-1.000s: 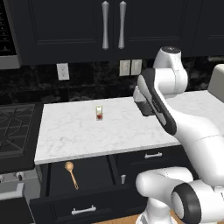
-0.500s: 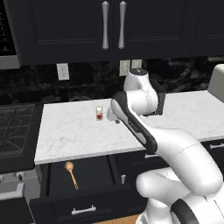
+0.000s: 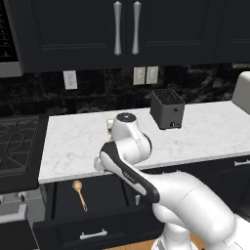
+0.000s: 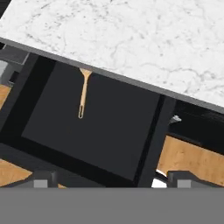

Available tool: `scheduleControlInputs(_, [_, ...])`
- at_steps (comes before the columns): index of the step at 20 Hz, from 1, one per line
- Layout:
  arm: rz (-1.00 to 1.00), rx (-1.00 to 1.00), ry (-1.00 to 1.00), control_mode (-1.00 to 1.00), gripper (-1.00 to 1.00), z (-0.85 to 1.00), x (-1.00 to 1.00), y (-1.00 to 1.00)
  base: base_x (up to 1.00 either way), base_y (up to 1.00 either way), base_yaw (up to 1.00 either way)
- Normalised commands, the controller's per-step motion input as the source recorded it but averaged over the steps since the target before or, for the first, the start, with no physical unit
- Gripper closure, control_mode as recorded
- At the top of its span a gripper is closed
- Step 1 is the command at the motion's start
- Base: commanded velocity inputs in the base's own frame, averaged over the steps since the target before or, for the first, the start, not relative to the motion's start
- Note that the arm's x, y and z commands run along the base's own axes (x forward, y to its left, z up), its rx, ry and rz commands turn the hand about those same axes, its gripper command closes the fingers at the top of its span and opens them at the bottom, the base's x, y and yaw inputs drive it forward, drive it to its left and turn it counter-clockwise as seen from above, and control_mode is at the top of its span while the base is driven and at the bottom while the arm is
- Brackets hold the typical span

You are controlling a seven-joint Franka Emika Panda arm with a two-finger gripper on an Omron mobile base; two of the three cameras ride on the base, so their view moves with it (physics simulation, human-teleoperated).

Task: Pick the wooden spoon from the drawer and place it on the counter.

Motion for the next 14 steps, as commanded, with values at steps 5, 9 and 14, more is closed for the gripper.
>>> scheduleControlInputs(5, [0.03,0.00,0.13,-1.00,-1.00,-0.42,-0.01,0.98,0.00,0.00,0.00])
scheduleControlInputs(9, [0.00,0.00,0.11,-1.00,-1.00,-0.49,0.00,0.82,0.00,0.00,0.00])
scheduleControlInputs(14, [-0.01,0.01,0.02,-1.00,-1.00,-0.47,-0.31,0.30,0.00,0.00,0.00])
